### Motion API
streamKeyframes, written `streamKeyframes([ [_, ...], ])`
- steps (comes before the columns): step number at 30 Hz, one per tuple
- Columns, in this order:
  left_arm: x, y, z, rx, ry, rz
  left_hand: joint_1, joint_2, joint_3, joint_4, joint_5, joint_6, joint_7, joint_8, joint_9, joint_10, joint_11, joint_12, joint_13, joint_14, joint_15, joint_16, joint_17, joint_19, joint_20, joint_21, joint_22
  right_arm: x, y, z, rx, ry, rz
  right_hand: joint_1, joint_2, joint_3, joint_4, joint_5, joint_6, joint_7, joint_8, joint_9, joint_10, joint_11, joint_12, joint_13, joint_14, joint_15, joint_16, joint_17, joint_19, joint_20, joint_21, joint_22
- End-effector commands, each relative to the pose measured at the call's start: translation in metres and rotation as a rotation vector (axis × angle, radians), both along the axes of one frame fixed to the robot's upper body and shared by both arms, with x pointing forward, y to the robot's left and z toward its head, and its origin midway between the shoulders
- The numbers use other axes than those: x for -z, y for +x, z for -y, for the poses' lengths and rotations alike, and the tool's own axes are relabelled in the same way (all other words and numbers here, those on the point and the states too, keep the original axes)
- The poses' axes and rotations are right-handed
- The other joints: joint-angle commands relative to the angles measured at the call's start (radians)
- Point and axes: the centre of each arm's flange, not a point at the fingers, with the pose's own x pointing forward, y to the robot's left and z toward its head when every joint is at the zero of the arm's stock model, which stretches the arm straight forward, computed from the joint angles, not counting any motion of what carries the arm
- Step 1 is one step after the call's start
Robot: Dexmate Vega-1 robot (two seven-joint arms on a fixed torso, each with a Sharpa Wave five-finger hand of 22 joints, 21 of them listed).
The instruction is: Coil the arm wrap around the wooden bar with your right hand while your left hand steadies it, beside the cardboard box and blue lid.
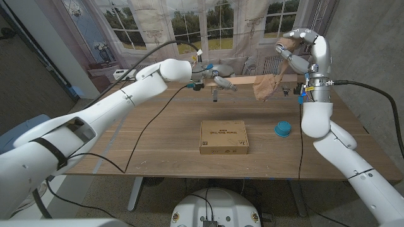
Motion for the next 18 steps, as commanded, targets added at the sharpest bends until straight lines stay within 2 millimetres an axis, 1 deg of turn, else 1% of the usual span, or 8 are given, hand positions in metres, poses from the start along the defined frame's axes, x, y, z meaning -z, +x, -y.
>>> streamKeyframes([
  [1, 0.002, -0.005, -0.007, -0.009, -0.014, -0.003, 0.004, 0.011, 0.006, -0.001, 0.0, -0.028, 0.028, 0.005, 0.007, 0.003, -0.006, 0.006, 0.005, 0.002, -0.007, 0.004, 0.008, 0.006, -0.029, -0.003, -0.006, -0.037, 0.023, -0.011, -0.035, -0.063, -0.085, 0.33, 0.332, 0.001, 0.004, 0.0, -0.002, 0.0, 0.0, 0.006, 0.124, 0.1, 0.0, 0.002, 0.433, -0.357, -0.002, 0.002, -0.028, -0.165, 0.002, 0.003],
  [5, 0.003, -0.005, -0.008, -0.012, -0.017, -0.005, 0.004, 0.012, 0.005, -0.001, -0.001, -0.031, 0.022, 0.007, 0.011, 0.002, -0.009, 0.006, 0.005, 0.003, -0.008, -0.002, 0.0, 0.006, -0.029, -0.002, -0.008, -0.04, 0.03, -0.016, -0.037, -0.083, -0.127, 0.329, 0.333, 0.0, 0.005, 0.0, -0.003, 0.002, -0.001, 0.006, 0.122, 0.099, -0.003, 0.001, 0.433, -0.357, -0.005, 0.0, -0.029, -0.164, 0.003, 0.003],
  [7, 0.005, -0.005, -0.008, -0.012, -0.018, -0.011, 0.004, 0.012, 0.005, -0.001, -0.002, -0.031, 0.024, 0.005, 0.008, 0.002, -0.009, 0.006, 0.006, 0.002, -0.008, -0.005, -0.005, 0.005, -0.03, -0.001, -0.006, -0.041, 0.033, -0.017, -0.036, -0.095, -0.15, 0.328, 0.333, 0.0, 0.006, -0.001, -0.002, 0.002, -0.001, 0.005, 0.122, 0.099, -0.005, -0.001, 0.432, -0.357, -0.007, -0.001, -0.029, -0.164, 0.003, 0.003],
  [10, 0.007, -0.004, -0.009, -0.012, -0.021, -0.025, 0.003, 0.012, 0.005, -0.001, -0.002, -0.034, 0.023, 0.007, 0.012, 0.0, -0.007, 0.006, 0.006, 0.003, -0.008, -0.001, 0.0, 0.006, -0.03, 0.0, -0.007, -0.041, 0.037, -0.02, -0.035, -0.107, -0.172, 0.327, 0.334, 0.001, 0.006, 0.0, -0.007, 0.003, -0.004, 0.004, 0.124, 0.1, -0.006, -0.004, 0.431, -0.357, -0.008, 0.0, -0.03, -0.164, 0.003, 0.003],
  [11, 0.008, -0.003, -0.009, -0.012, -0.019, -0.032, 0.003, 0.012, 0.005, -0.001, -0.002, -0.034, 0.024, 0.007, 0.012, 0.002, -0.011, 0.006, 0.006, 0.003, -0.01, -0.001, -0.001, 0.006, -0.031, 0.002, -0.004, -0.041, 0.039, -0.02, -0.035, -0.112, -0.18, 0.327, 0.334, 0.001, 0.006, 0.0, -0.012, 0.005, -0.006, 0.004, 0.124, 0.1, -0.008, -0.005, 0.431, -0.357, -0.008, 0.0, -0.031, -0.164, 0.003, 0.002],
  [14, 0.01, -0.002, -0.009, -0.021, -0.016, -0.042, 0.002, 0.013, 0.005, 0.0, -0.003, -0.036, 0.023, 0.008, 0.014, -0.001, -0.007, 0.006, 0.006, 0.005, -0.011, -0.003, -0.006, 0.009, -0.031, -0.003, -0.013, -0.04, 0.042, -0.022, -0.032, -0.13, -0.21, 0.327, 0.336, 0.002, 0.006, 0.0, -0.025, 0.006, -0.013, 0.002, 0.126, 0.102, -0.01, -0.009, 0.432, -0.357, -0.008, 0.002, -0.032, -0.164, 0.002, 0.002],
  [16, 0.01, -0.002, -0.009, -0.023, -0.013, -0.044, 0.001, 0.013, 0.004, 0.0, -0.004, -0.036, 0.025, 0.009, 0.015, -0.001, -0.007, 0.006, 0.005, 0.005, -0.008, -0.003, -0.006, 0.006, -0.03, 0.002, -0.007, -0.04, 0.043, -0.023, -0.028, -0.15, -0.233, 0.328, 0.337, 0.004, 0.005, 0.002, -0.07, -0.003, -0.034, -0.005, 0.128, 0.104, -0.014, -0.016, 0.43, -0.357, -0.009, 0.006, -0.035, -0.163, 0.003, 0.002],
  [18, 0.011, -0.002, -0.008, -0.024, -0.013, -0.041, 0.001, 0.014, 0.004, 0.0, -0.004, -0.039, 0.025, 0.008, 0.016, -0.001, -0.01, 0.006, 0.005, -0.001, -0.009, -0.003, -0.005, 0.01, -0.032, -0.002, -0.012, -0.04, 0.045, -0.023, -0.028, -0.172, -0.263, 0.331, 0.333, 0.005, 0.002, 0.003, -0.128, -0.026, -0.051, -0.02, 0.129, 0.103, -0.016, -0.017, 0.435, -0.356, -0.008, 0.011, -0.036, -0.162, 0.006, 0.003],
])
